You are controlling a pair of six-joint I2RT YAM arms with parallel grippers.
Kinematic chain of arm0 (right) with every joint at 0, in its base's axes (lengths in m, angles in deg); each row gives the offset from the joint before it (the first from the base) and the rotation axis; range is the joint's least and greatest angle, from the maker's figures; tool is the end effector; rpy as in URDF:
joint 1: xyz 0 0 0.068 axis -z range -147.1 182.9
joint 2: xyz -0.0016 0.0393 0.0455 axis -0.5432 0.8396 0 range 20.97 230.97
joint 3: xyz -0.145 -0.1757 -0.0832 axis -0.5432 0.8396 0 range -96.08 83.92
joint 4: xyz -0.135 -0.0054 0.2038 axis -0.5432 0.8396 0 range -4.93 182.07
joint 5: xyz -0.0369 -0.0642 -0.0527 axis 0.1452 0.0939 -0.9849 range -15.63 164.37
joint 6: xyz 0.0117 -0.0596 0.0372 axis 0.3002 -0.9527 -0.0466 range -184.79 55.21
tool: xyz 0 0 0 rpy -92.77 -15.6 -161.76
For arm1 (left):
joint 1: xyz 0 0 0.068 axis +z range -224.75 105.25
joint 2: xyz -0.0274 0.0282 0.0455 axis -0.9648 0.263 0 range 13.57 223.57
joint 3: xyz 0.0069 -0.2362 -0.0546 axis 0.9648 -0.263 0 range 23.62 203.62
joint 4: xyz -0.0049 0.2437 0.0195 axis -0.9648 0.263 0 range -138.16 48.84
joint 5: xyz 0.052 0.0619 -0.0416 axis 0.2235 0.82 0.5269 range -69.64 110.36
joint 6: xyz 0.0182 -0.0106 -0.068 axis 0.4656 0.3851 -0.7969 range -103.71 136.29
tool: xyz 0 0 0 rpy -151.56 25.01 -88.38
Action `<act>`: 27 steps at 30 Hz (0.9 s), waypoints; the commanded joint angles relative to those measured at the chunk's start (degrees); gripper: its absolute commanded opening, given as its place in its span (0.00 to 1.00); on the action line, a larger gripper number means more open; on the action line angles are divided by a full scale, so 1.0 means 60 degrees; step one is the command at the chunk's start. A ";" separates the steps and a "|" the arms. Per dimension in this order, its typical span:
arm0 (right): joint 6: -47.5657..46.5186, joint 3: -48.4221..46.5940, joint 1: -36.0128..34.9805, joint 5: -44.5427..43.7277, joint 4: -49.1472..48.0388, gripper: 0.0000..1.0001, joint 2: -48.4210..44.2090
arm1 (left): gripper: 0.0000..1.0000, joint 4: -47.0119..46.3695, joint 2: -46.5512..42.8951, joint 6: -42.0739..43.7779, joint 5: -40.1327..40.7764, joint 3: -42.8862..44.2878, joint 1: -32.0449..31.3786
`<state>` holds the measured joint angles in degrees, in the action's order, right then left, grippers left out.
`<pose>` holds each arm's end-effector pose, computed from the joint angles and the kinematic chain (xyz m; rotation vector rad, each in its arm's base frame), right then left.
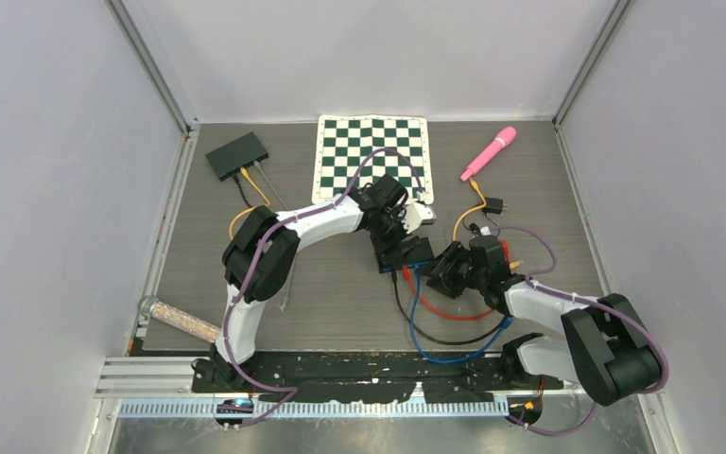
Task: Pull the plug from the switch port
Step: Pull the connector from the switch port.
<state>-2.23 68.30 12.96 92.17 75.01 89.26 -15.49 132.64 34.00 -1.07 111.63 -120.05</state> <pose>0.1957 0.0901 0.0978 0.7550 2.4126 1.0267 0.2769 -0.3101 0.1359 1.5199 2.2506 -0.6495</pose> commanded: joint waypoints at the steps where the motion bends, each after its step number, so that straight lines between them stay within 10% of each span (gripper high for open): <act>1: 0.0293 -0.0023 -0.0132 -0.0249 -0.1144 0.54 0.0739 | 0.29 0.0078 -0.0047 -0.0213 -0.0248 -0.0047 0.0033; 27: 0.1216 0.0452 -0.0133 -0.0459 -0.3950 0.39 0.2413 | 0.28 0.0309 -0.0006 -0.0182 -0.0469 0.0014 0.0028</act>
<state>3.70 69.92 12.39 92.10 54.02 101.93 -15.49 132.66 33.76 -1.18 111.65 -119.98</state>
